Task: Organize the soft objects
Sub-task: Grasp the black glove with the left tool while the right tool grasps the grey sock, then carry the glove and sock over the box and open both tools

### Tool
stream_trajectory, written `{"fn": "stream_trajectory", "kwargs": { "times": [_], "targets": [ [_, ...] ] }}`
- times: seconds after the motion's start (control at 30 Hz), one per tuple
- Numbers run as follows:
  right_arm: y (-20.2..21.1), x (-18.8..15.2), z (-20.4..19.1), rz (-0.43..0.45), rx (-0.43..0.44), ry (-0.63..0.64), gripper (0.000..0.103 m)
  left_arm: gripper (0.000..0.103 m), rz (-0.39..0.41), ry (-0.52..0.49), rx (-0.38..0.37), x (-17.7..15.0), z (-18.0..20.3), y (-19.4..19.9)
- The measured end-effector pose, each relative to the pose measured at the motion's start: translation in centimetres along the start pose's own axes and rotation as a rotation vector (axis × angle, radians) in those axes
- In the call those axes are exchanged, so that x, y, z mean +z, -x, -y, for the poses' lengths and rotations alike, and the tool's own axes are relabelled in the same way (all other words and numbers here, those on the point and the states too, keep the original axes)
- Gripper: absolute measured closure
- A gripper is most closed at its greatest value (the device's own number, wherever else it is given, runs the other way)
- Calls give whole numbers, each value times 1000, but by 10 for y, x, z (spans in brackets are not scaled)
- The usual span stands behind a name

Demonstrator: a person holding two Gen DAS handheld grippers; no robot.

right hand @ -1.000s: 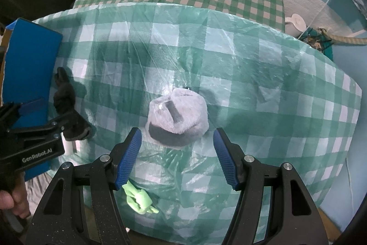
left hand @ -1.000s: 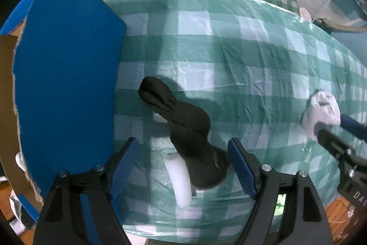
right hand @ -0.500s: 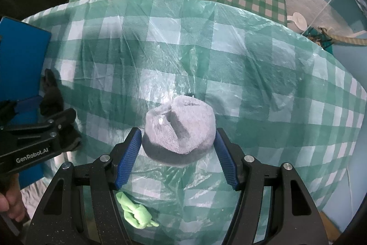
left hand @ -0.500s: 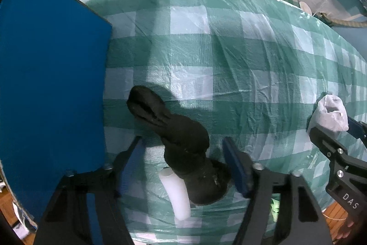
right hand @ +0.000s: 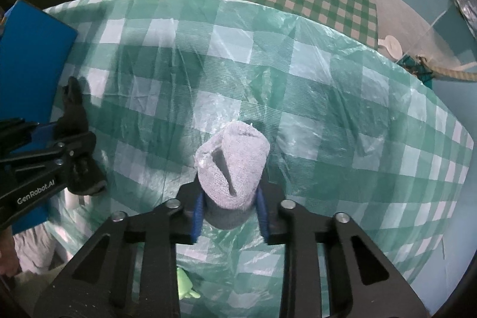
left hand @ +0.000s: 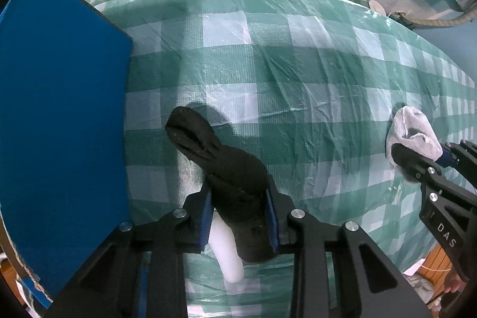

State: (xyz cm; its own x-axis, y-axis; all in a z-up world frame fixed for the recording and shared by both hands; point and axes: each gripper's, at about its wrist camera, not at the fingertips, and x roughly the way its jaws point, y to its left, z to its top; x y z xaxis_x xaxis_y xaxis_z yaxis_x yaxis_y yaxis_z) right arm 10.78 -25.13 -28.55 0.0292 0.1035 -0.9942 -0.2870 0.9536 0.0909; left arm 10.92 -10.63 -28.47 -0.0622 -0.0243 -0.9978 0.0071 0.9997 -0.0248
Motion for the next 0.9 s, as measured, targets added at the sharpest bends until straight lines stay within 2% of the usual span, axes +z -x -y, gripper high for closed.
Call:
{"fn": "stream_trajectory", "kwargs": {
  "times": [0.57,0.9],
  "targets": [
    [34,-18,-11,15,38,28,79,73,96,-115,23,-28,10,44],
    [72,-24,-20,46,38,63,79,73,141,-153,-4,-46,5,77]
  ]
}}
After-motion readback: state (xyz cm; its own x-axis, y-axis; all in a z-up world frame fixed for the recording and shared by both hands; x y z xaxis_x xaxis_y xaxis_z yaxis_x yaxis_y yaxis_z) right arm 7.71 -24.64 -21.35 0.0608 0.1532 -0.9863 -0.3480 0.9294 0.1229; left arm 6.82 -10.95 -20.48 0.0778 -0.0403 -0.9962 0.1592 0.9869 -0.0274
